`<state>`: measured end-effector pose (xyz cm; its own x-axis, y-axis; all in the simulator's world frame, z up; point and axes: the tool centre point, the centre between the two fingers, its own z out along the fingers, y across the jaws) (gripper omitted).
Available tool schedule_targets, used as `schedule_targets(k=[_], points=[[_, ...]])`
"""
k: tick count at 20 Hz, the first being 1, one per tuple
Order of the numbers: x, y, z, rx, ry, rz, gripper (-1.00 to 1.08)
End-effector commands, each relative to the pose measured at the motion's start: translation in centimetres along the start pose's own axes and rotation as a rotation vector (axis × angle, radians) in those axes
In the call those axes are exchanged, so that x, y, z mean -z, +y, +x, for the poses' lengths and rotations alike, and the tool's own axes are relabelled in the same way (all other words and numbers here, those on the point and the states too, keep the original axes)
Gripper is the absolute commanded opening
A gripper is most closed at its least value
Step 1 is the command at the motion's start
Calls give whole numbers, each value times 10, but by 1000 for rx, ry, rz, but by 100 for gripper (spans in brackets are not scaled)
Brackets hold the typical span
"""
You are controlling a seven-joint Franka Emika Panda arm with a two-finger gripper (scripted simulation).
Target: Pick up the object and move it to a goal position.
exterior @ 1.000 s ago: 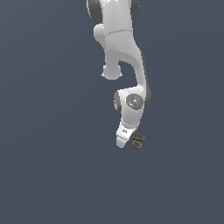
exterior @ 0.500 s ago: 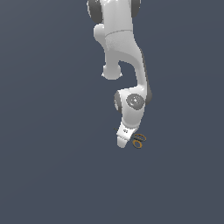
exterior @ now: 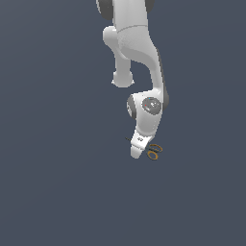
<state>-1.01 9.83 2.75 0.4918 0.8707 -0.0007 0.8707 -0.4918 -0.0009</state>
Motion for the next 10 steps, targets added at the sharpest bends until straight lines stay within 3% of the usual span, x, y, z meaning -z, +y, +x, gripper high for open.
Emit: schedule_targets(k=[1, 10], points=[[11, -7, 2, 0, 0, -2, -100], [74, -53, 13, 0, -2, -3, -100]])
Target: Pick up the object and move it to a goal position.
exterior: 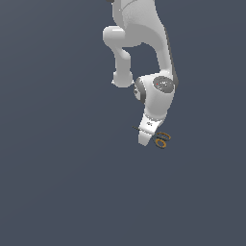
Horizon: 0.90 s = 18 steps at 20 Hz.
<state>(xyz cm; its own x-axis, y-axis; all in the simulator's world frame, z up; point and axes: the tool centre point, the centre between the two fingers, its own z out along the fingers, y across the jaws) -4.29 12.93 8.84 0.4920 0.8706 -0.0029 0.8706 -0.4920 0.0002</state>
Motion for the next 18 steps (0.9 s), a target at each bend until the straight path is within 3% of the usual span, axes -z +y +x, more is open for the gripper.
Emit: schedule_targets(k=[1, 10, 18], points=[[22, -15, 4, 0, 0, -2, -100], [93, -65, 18, 0, 0, -1, -100], [132, -90, 27, -2, 2, 0, -100]])
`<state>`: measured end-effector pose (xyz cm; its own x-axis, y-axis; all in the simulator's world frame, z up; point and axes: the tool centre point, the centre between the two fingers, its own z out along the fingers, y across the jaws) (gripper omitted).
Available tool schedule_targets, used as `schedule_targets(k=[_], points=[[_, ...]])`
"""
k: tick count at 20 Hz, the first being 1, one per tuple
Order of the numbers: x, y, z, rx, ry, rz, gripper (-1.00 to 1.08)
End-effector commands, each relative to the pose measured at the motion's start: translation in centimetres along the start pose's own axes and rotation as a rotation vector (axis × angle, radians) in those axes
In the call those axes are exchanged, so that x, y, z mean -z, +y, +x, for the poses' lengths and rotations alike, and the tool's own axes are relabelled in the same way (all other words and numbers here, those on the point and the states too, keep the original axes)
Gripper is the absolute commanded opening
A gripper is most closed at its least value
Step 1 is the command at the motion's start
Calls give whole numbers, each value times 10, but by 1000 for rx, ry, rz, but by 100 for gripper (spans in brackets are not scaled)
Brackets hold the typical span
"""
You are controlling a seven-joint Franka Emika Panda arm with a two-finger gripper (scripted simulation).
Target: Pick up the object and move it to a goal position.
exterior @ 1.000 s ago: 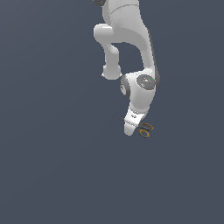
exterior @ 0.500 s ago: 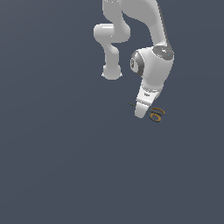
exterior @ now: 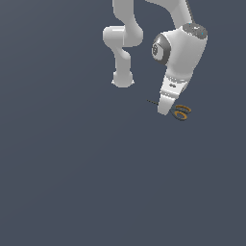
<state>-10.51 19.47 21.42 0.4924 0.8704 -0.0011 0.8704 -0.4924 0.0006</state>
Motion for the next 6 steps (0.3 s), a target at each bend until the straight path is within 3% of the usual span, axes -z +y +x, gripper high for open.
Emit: schedule_targets(k=[1, 6], points=[[9, -5, 2, -1, 0, 1, -100], [15, -8, 4, -2, 1, 1, -100]])
